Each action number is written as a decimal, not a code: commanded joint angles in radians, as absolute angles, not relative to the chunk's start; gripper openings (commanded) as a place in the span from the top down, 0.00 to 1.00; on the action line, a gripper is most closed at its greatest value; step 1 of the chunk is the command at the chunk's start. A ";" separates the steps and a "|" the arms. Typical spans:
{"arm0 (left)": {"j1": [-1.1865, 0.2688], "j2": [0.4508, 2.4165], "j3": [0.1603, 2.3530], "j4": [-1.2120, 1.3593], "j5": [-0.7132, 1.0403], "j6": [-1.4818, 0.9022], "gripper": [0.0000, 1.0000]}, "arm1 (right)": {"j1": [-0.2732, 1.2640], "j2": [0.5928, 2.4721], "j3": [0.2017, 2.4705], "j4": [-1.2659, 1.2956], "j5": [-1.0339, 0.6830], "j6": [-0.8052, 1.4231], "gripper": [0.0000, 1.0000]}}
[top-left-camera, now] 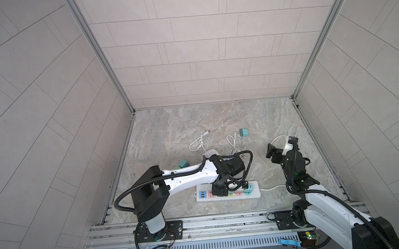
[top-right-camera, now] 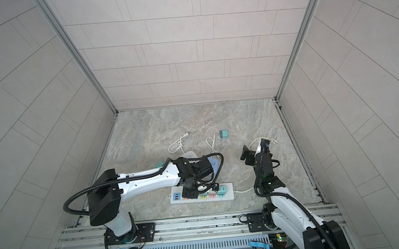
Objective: Insert the plug
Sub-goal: 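Lower the mint-green adapter with the left gripper into the strip socket beside the pink adapter, then open the left gripper and lift it off the plugged mint-green adapter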
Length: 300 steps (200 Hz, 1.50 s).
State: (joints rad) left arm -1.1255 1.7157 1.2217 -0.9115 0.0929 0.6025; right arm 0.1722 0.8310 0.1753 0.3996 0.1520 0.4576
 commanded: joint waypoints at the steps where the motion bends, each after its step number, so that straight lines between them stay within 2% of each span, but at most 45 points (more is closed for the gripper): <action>1: -1.133 1.778 1.209 -0.909 0.133 0.634 1.00 | 0.179 0.828 0.176 0.407 0.169 0.465 0.02; 126: -1.084 1.805 1.089 -0.750 0.227 0.607 1.00 | 0.181 0.826 0.175 0.407 0.172 0.463 0.02; 170: -1.084 1.823 1.094 -0.747 0.208 0.594 1.00 | 0.183 0.827 0.175 0.406 0.175 0.462 0.02; 183: -1.088 1.819 1.098 -0.746 0.171 0.579 0.86 | 0.183 0.827 0.176 0.406 0.173 0.462 0.01; 201: -1.089 1.795 1.106 -0.746 0.143 0.572 0.73 | 0.183 0.827 0.175 0.405 0.175 0.462 0.01; 207: -1.089 1.785 1.105 -0.745 0.142 0.574 0.55 | 0.183 0.827 0.176 0.406 0.175 0.462 0.01; 209: -1.089 1.782 1.106 -0.745 0.141 0.575 0.41 | 0.183 0.827 0.176 0.405 0.175 0.462 0.02; 211: -1.089 1.779 1.108 -0.745 0.142 0.575 0.16 | 0.183 0.827 0.176 0.405 0.175 0.462 0.01; 213: -1.089 1.775 1.108 -0.746 0.142 0.577 0.05 | 0.183 0.826 0.176 0.405 0.175 0.462 0.01; 215: -1.089 1.771 1.109 -0.746 0.141 0.578 0.01 | 0.183 0.825 0.175 0.405 0.176 0.462 0.01; 255: -1.089 1.691 1.130 -0.771 0.159 0.587 0.00 | 0.186 0.825 0.175 0.406 0.174 0.459 0.01; 300: -1.090 1.460 1.129 -0.752 0.126 0.574 0.00 | 0.188 0.825 0.175 0.407 0.175 0.459 0.01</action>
